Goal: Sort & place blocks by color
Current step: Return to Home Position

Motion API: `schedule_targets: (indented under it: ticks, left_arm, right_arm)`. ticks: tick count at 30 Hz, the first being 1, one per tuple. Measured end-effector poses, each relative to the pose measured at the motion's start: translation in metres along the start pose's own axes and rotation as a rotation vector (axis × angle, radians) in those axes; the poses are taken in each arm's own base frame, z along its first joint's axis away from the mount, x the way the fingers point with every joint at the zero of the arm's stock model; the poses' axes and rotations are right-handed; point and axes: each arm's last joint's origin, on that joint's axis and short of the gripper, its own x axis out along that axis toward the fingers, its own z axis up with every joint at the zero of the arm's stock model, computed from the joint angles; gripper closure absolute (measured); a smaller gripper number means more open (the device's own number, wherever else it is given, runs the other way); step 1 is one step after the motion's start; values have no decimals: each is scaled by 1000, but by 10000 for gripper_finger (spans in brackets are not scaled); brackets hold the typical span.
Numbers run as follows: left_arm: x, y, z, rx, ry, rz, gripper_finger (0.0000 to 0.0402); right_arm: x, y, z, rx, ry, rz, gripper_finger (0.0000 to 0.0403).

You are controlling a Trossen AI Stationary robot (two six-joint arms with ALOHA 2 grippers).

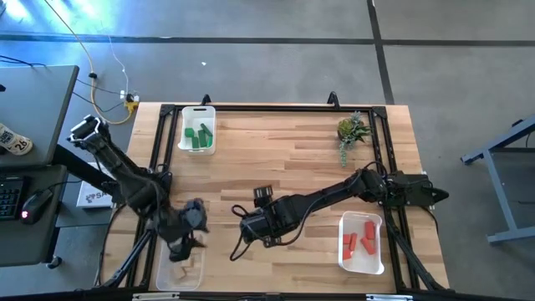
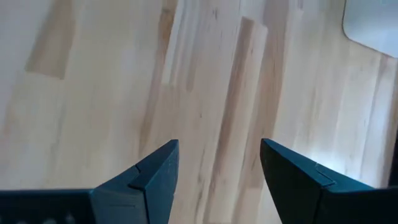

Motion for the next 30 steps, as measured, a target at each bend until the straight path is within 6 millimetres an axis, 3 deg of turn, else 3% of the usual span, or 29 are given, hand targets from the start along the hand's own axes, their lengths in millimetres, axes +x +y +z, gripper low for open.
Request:
schedule_targets:
  ticks: [9, 17, 20, 25, 30]
  left_arm:
    - [-48, 47, 48, 191, -393, 106, 191]
    - [-87, 86, 58, 202, -559, 279, 191]
    - [-89, 96, 51, 209, -573, 320, 191]
    - [-76, 113, 27, 186, -611, 340, 191]
    - [-64, 124, 0, 167, -631, 323, 191]
  right_arm:
    - [9, -28, -14, -37, 161, -66, 192]
    - [22, -69, -26, -8, 278, -99, 192]
    - [27, -86, -32, 19, 325, -101, 192]
    - [35, -111, -37, 104, 346, -96, 192]
    - [38, -123, -40, 129, 356, -74, 192]
